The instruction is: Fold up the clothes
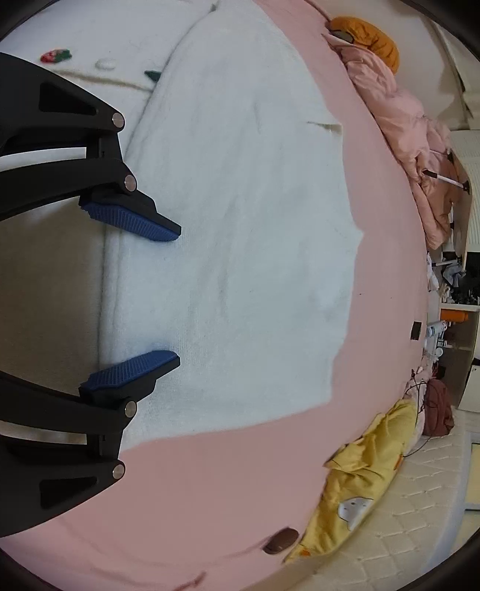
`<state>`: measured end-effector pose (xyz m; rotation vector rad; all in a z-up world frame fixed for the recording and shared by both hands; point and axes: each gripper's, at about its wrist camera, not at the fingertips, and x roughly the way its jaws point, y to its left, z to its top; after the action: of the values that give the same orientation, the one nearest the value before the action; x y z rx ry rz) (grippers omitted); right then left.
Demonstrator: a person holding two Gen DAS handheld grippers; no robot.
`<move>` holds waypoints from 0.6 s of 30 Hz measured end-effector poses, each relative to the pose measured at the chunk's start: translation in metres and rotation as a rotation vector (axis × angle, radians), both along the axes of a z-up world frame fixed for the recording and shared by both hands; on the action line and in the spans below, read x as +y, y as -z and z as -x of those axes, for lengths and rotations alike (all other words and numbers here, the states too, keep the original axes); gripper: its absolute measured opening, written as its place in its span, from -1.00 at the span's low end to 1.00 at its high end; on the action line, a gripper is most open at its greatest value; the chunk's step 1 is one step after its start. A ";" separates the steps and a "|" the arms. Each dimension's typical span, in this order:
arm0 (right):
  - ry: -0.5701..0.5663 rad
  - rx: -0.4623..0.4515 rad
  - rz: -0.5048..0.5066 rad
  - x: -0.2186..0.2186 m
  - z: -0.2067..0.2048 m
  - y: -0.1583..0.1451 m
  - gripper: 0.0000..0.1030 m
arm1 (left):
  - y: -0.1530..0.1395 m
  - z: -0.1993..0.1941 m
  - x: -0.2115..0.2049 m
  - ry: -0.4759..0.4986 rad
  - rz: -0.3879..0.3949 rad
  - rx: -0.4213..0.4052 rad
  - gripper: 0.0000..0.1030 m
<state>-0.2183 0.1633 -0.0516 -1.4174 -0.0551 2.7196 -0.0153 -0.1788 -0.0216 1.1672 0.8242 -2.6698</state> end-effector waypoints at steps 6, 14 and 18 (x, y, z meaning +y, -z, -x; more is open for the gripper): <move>-0.031 -0.023 0.001 -0.001 -0.009 0.014 0.22 | -0.001 -0.001 0.004 0.005 0.027 -0.010 1.00; 0.001 0.044 0.050 -0.016 -0.069 -0.061 0.22 | -0.005 -0.004 0.009 0.028 0.034 -0.008 1.00; -0.001 0.052 0.068 -0.020 -0.114 -0.090 0.22 | -0.004 -0.005 0.015 0.068 0.031 -0.032 1.00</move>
<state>-0.1042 0.1436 0.0379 -1.3624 0.0408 2.7829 -0.0107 -0.1638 -0.0180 1.2486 0.7481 -2.6998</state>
